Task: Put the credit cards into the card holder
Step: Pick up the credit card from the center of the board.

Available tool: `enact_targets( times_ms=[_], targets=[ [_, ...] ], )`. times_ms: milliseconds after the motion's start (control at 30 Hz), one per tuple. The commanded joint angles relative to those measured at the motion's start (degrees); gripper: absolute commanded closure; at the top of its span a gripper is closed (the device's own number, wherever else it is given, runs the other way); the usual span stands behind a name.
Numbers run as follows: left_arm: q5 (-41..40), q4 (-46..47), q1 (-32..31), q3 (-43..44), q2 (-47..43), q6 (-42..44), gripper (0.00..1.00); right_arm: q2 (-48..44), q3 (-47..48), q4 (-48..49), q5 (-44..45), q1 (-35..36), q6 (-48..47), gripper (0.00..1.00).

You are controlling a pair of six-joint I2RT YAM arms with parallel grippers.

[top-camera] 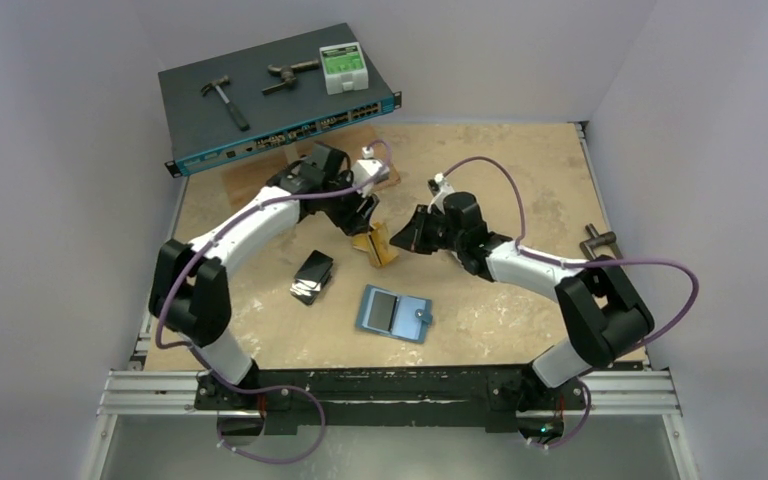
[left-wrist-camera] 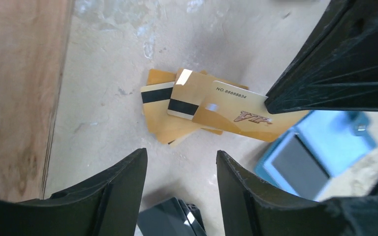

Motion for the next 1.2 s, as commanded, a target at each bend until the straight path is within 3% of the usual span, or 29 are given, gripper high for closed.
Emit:
enact_targets(
  times_ms=[0,167,300,500,867,1167],
  targets=[
    [13.37,-2.65,4.10,2.18,-9.63,-10.62,0.45,-5.74,-1.35,3.68,-2.95,-0.50,0.27,1.00],
    [28.68,-0.97,10.41,0.34,-11.51,-26.65,0.43,-13.54,-4.77,6.05,-2.73,-0.74,2.36,1.00],
    [40.34,7.97,13.94,-4.52,-13.64,-38.50,0.47,-20.81,-6.46,8.87,-1.35,-0.80,5.51,1.00],
    [43.34,22.37,14.05,-13.74,-19.14,-52.71,0.54,-27.80,-8.09,16.07,1.50,-0.64,12.30,1.00],
    [45.59,63.12,14.05,-24.63,-20.67,-85.59,0.62,-24.97,-3.62,17.22,2.62,3.28,14.90,1.00],
    [46.66,67.19,13.96,-25.34,-20.90,-88.48,0.67,-23.56,-4.24,21.43,2.54,3.51,17.84,1.00]
  ],
)
